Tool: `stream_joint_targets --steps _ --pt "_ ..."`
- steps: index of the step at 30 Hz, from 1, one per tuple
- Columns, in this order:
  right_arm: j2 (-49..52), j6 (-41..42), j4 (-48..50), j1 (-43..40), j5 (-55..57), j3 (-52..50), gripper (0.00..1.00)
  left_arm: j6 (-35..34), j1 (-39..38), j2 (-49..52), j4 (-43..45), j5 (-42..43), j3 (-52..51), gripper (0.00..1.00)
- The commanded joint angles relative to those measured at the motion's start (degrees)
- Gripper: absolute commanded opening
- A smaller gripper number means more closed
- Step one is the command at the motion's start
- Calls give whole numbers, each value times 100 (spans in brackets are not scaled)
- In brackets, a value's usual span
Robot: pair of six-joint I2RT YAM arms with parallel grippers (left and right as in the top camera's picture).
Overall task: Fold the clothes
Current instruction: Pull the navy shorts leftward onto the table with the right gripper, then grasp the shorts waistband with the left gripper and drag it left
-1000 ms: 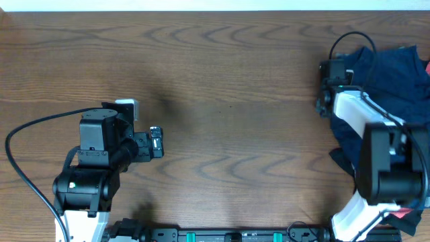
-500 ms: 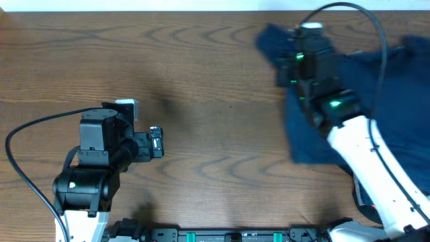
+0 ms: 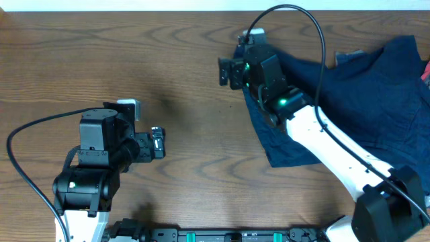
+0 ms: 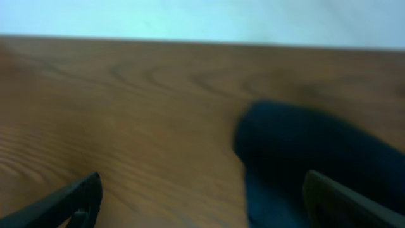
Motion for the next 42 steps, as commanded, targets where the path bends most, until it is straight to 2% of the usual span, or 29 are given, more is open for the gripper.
stream_joint_targets --steps 1,4,10,18,25,30,39,42 --pt "-597 -22 -667 -356 428 44 99 -70 -31 133 7 988 87 98" --pt "-1058 2 -1556 -826 538 44 99 -168 -31 387 9 1580 87 98" --pt "-1727 0 -3042 -1967 535 44 99 -826 -260 1207 236 1838 87 98" --pt "-1908 57 -4347 -3495 533 42 99 -1856 -1355 2579 1239 1961 87 98" --pt "-1908 111 -4774 -4376 529 42 99 -3167 -2531 3805 2459 1954 87 98" --pt "-1908 105 -4878 -4621 531 42 99 -4127 -3292 4623 3554 1954 87 98" --pt "-1908 105 -4900 -4636 531 42 99 -4699 -4341 5709 5569 1950 87 98" --pt "-1908 107 -4903 -4636 531 42 99 -4913 -4542 5834 5735 1947 87 78"
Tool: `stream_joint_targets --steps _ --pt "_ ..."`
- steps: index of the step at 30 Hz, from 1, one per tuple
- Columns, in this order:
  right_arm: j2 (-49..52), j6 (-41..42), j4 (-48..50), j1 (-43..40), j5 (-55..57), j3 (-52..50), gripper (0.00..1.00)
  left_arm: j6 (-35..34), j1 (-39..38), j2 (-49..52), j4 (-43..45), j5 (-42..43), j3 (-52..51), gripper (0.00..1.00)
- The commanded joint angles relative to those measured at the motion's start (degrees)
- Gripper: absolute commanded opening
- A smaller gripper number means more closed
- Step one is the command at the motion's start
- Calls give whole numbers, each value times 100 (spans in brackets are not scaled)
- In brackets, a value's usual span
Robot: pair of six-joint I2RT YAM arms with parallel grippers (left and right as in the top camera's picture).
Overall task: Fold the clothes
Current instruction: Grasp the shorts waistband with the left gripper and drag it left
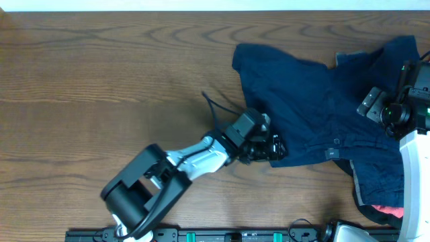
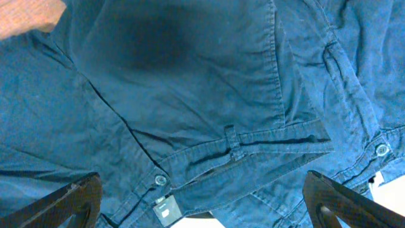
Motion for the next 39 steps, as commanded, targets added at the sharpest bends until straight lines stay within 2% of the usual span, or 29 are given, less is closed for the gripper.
stream_joint_targets --steps 1,5,6,10,15,18,20,23,29,34,35,36,38,39 --pt "-26 79 -7 -66 42 42 99 -326 -173 103 59 -9 59 69" --pt "-26 79 -7 -66 42 42 99 -323 -216 103 55 -7 59 14" --pt "-26 79 -13 -66 42 42 99 -323 -184 103 31 -7 59 6" --pt "-26 76 -72 -66 42 42 99 -273 96 63 -352 -2 59 6" --pt "-26 74 -103 -70 42 42 99 721 957 -396 -1943 -39 59 6" --pt "-26 52 -101 -70 42 42 99 1515 1759 -970 -3143 -251 59 6" --pt "-26 52 -90 -70 39 42 99 2072 2610 -1602 -4098 -450 61 6" --pt "-26 55 -66 -70 39 42 99 2621 3910 -2492 -4830 -483 66 7" --pt "-24 -48 -37 -70 -345 42 99 2889 6395 -3849 -4815 -483 66 6" --pt "37 -1169 216 -44 -2144 42 99 2903 7547 -4046 -4745 -481 66 6" --pt "74 -1460 245 -11 -2566 42 99 2898 7659 -4022 -4806 -479 66 16" --pt "114 -1674 247 20 -2879 42 99 2898 7722 -3998 -4896 -476 66 37" --pt "208 -1812 236 92 -3134 39 99 2900 7737 -3956 -5071 -479 66 91" --pt "258 -1812 234 131 -3132 42 99 2898 7733 -3941 -5141 -476 66 98"
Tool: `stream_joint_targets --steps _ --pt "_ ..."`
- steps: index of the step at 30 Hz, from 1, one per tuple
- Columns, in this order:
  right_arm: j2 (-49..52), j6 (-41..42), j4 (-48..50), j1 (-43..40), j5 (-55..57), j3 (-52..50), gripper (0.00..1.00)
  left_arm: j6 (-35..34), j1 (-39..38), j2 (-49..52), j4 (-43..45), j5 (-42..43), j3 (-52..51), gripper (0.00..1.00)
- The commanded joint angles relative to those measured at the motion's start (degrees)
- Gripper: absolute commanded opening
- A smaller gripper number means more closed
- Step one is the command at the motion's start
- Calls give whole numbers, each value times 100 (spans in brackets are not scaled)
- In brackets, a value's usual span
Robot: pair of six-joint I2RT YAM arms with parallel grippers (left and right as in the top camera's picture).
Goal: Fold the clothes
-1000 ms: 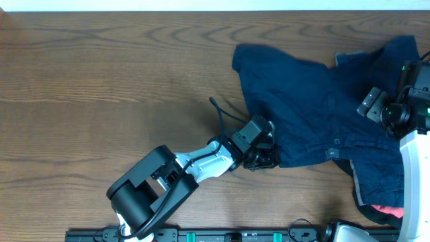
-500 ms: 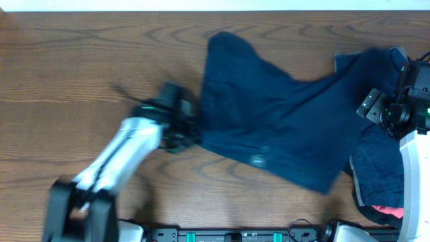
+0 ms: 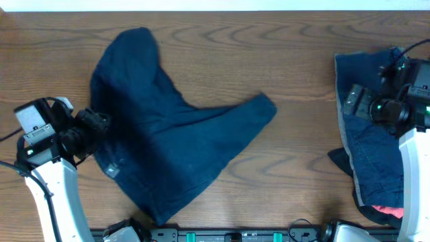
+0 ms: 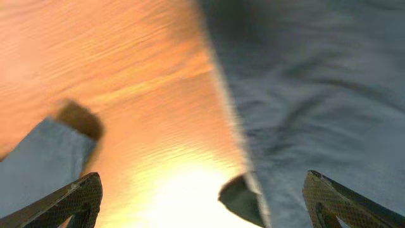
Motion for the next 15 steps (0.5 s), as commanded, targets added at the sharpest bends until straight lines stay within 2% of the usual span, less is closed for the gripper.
stream_joint_targets --steps 1,5,9,15 --pt "212 -584 -4 173 -890 39 99 101 4 66 -208 0 20 98" --pt "516 -592 -4 409 -1012 39 99 101 -177 66 -625 295 17 98" --pt "933 -868 -46 822 -1622 37 99 103 -634 68 -1320 275 0 98" --pt "1694 -662 -37 1475 -1620 37 99 76 -1353 68 -1810 258 -310 98"
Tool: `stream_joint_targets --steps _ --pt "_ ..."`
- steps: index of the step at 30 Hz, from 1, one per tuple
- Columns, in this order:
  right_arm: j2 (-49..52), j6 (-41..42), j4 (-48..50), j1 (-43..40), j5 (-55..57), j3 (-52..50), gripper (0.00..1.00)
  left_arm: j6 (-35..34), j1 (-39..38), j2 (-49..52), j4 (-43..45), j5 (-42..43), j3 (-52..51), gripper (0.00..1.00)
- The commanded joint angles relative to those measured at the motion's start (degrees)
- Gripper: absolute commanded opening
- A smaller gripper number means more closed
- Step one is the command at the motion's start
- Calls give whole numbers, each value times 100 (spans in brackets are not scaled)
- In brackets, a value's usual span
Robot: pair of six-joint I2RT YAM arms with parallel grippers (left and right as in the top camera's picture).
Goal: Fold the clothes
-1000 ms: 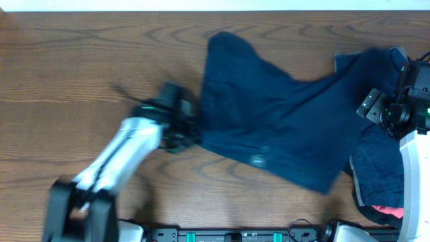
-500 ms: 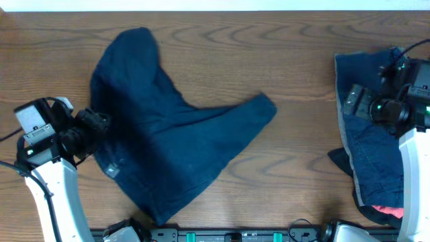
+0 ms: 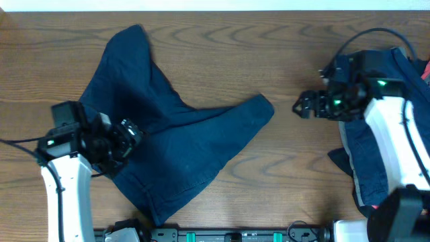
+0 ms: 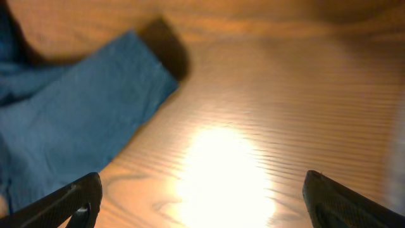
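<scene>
A dark blue garment point(image 3: 168, 134) lies spread out on the left half of the table, with one leg end point(image 3: 262, 105) pointing right. My left gripper point(image 3: 129, 133) is over the garment's left part; whether it grips the cloth does not show. Over bare wood just right of that leg end, my right gripper point(image 3: 300, 107) points left. In the right wrist view, the right gripper point(image 4: 202, 190) is open and empty, and the blue leg end point(image 4: 88, 107) lies ahead at the left.
More dark blue clothes lie in a pile point(image 3: 376, 141) along the right edge under the right arm, with a bit of red point(image 3: 426, 67) at the far right. The wooden table point(image 3: 282, 47) shows a bright glare in the right wrist view.
My right gripper has moved left from over the pile to the bare wood near the garment's leg end. The left gripper has moved right, from the garment's left edge to over the cloth.
At first the garment lay at the right with my open right gripper at its far corner. Then the left gripper was at its near corner mid-table. Later the garment lay spread at the left, left gripper at its edge. Now the right gripper faces its leg end.
</scene>
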Motion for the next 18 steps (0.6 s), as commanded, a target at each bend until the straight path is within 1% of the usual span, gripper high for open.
stream_joint_targets --steps 1,5,8,11,15,16,17,18 --pt "407 28 -4 365 -225 37 99 52 -356 28 -109 50 -289 98" --pt "927 227 181 793 -216 37 99 52 -726 28 -74 48 -551 98" --pt "1320 769 616 1034 -184 37 99 52 -898 28 68 48 -713 98" --pt "1648 1134 1104 1241 -186 37 99 55 -984 28 133 44 -761 98" --pt "2017 1300 1539 1582 -201 37 97 55 -992 26 151 46 -761 98" --pt "2098 1351 1624 1668 -199 37 92 55 -992 26 164 46 -761 98" --pt "2170 1423 1709 1746 -177 37 85 55 -992 26 181 44 -761 98" --pt "2212 1473 1790 1801 -153 37 73 57 -992 26 192 42 -761 98"
